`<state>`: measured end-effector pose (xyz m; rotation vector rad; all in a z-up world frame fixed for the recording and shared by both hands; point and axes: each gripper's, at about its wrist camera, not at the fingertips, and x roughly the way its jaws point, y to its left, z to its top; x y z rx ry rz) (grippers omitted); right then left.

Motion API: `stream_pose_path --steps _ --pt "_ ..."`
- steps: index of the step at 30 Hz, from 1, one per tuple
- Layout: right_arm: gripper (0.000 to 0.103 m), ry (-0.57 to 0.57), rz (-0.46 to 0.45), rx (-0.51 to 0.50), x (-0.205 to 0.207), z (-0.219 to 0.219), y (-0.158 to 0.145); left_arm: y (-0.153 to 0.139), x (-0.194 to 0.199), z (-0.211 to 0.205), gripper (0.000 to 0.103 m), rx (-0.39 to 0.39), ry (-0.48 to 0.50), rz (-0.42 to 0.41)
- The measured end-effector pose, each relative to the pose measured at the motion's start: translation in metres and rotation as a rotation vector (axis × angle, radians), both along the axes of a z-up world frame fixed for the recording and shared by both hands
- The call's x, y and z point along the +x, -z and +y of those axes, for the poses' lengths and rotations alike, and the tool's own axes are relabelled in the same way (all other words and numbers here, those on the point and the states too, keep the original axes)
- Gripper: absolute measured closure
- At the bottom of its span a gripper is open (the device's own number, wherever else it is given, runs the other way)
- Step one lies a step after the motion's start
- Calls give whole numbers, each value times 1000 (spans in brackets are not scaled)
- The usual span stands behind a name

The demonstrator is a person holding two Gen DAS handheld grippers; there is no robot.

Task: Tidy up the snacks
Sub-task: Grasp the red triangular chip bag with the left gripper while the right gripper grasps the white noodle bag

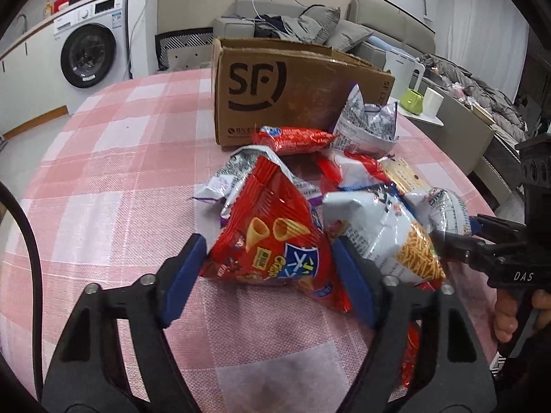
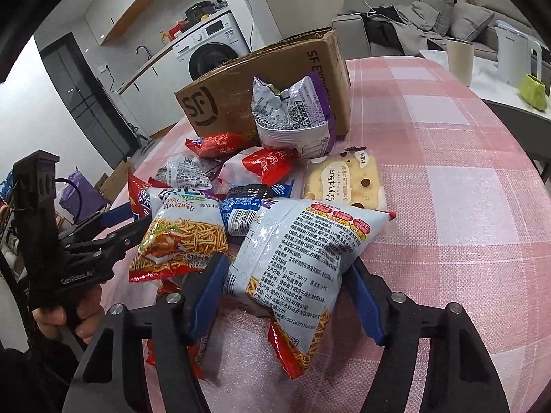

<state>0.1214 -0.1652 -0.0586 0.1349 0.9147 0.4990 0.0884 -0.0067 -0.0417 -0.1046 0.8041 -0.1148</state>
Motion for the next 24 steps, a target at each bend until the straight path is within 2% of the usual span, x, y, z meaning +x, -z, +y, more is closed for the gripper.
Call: stream_pose_path --steps 4,5,9,10,15,19,24 --pt "36 -3 -5 -3 -1 0 0 2 3 3 42 -34 11 3" --pt "37 -4 -6 -5 -1 0 0 2 3 3 51 -41 16 3" --pt "42 1 -17 -17 -3 0 -2 0 0 1 59 -34 32 -16" --pt "48 2 -19 -16 -4 -1 -2 -1 -2 1 60 -35 33 -22" --pt "51 2 -32 -11 -7 -3 -4 -8 -12 4 72 -45 43 -48" --pt "51 2 -47 -10 -10 -4 -7 -12 -16 4 75 -41 51 -57" --pt "51 3 -62 -1 -13 -6 -11 -9 -18 3 72 -30 60 -49"
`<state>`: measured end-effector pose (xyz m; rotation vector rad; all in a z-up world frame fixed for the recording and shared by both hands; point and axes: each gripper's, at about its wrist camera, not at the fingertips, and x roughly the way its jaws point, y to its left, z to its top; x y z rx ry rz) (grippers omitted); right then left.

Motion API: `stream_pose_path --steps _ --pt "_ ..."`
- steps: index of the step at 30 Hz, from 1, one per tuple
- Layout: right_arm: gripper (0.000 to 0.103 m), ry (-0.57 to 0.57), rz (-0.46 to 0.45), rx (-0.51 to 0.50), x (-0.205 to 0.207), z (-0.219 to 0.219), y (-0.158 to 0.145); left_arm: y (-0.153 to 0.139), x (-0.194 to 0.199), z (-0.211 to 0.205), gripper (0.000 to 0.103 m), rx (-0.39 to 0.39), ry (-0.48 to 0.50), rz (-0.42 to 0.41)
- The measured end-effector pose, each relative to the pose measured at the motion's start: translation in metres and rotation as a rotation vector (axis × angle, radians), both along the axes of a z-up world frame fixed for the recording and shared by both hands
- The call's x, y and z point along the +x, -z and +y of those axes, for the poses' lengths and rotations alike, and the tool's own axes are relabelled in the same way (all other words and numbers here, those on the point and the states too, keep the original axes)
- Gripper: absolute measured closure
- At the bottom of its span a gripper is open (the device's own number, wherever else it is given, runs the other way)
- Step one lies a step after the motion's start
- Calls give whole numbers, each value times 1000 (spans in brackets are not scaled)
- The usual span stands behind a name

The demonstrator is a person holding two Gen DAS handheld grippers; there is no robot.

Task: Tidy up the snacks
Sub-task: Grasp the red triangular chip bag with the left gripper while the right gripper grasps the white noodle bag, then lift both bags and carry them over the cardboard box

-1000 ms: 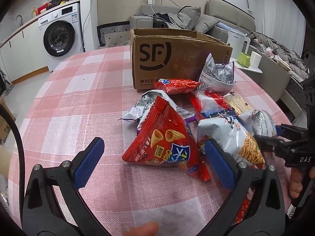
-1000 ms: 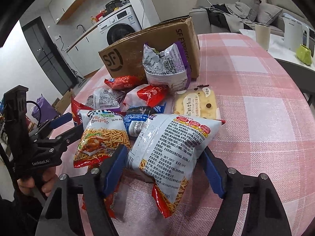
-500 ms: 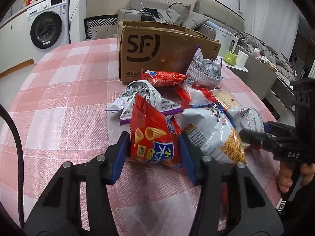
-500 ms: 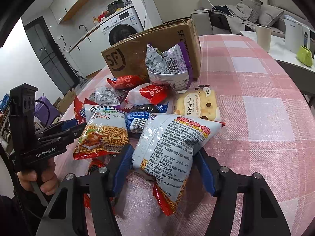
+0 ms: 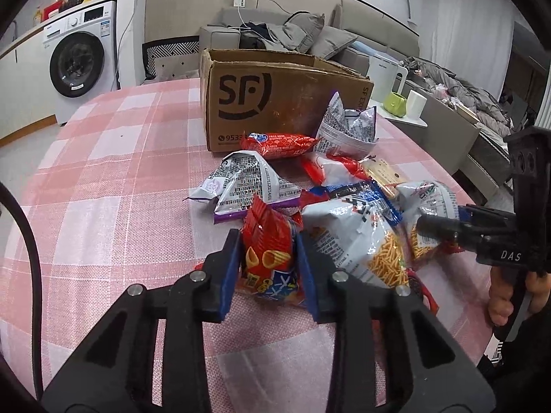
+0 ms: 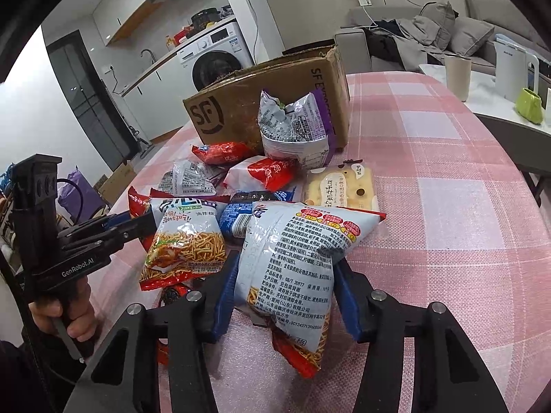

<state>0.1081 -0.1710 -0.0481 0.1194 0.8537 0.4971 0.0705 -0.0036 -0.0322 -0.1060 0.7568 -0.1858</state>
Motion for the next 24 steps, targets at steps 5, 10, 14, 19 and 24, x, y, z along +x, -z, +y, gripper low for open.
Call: stream_pose_path --steps 5,10,14,19,24 --pt "51 6 -1 6 -1 -3 -1 12 6 -6 43 42 14 60" --pt "51 9 1 7 -1 -5 -1 23 14 -8 28 95 -1 133" --pt "51 8 -1 2 -1 -4 -1 19 7 -8 50 104 30 90" --pt "51 7 -15 5 -2 -4 -3 16 0 -2 55 68 17 60" --pt "51 8 -36 14 -5 -5 -9 4 -11 1 55 72 5 22"
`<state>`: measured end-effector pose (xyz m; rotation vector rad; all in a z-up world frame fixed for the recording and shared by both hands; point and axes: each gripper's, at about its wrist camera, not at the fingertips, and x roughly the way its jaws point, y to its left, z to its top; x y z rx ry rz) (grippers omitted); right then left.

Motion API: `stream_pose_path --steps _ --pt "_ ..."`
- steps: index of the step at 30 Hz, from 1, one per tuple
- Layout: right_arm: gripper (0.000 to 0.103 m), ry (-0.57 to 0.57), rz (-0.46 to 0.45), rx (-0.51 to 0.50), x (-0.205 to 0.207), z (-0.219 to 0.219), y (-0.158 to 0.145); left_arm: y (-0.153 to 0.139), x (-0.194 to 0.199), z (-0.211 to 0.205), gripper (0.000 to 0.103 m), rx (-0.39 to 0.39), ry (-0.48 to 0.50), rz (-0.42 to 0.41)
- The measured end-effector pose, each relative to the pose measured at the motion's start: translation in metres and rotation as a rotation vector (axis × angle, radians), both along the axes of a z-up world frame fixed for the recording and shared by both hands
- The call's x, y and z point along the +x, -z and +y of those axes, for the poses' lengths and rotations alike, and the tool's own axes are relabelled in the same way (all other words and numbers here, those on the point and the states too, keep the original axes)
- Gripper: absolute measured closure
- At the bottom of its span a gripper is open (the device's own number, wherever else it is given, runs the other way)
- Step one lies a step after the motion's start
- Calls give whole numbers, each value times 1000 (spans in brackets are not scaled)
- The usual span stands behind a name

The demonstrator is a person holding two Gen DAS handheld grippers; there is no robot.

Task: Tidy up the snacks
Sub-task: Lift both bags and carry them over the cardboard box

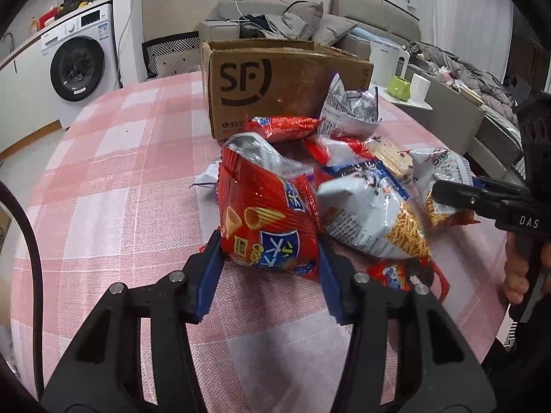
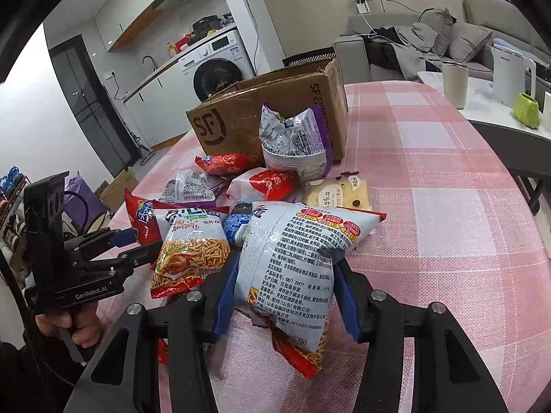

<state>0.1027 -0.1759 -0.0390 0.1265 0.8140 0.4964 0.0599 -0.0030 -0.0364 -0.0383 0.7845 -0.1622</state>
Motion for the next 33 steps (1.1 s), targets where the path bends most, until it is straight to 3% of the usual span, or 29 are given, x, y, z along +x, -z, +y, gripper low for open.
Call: stream_pose_path --steps 17,33 --pt "51 -23 -91 39 1 4 -33 -54 -25 8 54 -38 -21 -135" --pt "51 -14 -146 59 37 17 -79 -110 14 5 54 -59 -21 -233"
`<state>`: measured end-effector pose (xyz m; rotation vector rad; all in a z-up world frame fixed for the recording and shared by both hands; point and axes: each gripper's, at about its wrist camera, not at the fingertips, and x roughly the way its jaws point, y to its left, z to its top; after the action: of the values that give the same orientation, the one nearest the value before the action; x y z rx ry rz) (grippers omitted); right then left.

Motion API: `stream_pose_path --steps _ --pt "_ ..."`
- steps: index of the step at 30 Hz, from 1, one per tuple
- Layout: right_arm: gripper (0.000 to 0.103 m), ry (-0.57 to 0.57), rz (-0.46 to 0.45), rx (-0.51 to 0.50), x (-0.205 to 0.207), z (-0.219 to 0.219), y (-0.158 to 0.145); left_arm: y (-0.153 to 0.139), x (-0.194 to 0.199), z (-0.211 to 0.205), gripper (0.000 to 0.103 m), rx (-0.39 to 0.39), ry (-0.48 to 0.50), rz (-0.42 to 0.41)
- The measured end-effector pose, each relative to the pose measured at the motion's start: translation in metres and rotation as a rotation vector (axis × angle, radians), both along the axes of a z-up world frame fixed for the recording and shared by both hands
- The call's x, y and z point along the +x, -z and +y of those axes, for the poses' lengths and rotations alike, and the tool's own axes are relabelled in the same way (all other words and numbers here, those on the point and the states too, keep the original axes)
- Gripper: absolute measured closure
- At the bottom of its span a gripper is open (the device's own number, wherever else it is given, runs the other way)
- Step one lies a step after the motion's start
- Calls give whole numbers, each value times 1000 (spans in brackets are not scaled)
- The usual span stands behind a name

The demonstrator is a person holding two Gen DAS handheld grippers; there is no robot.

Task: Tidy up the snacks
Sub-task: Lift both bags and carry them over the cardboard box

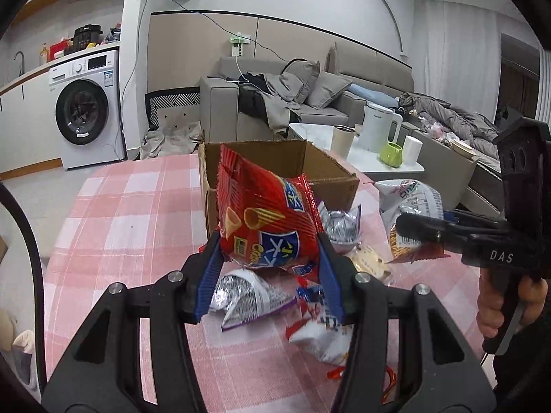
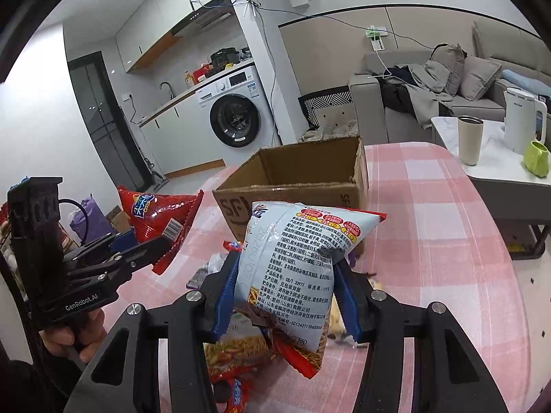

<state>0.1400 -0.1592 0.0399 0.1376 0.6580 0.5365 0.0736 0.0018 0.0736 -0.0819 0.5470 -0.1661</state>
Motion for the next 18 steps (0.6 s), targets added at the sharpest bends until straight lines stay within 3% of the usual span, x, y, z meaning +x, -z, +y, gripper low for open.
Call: stream_pose_path --steps 18 --pt "51 17 -4 10 47 16 -23 -17 81 -9 53 14 -19 -8"
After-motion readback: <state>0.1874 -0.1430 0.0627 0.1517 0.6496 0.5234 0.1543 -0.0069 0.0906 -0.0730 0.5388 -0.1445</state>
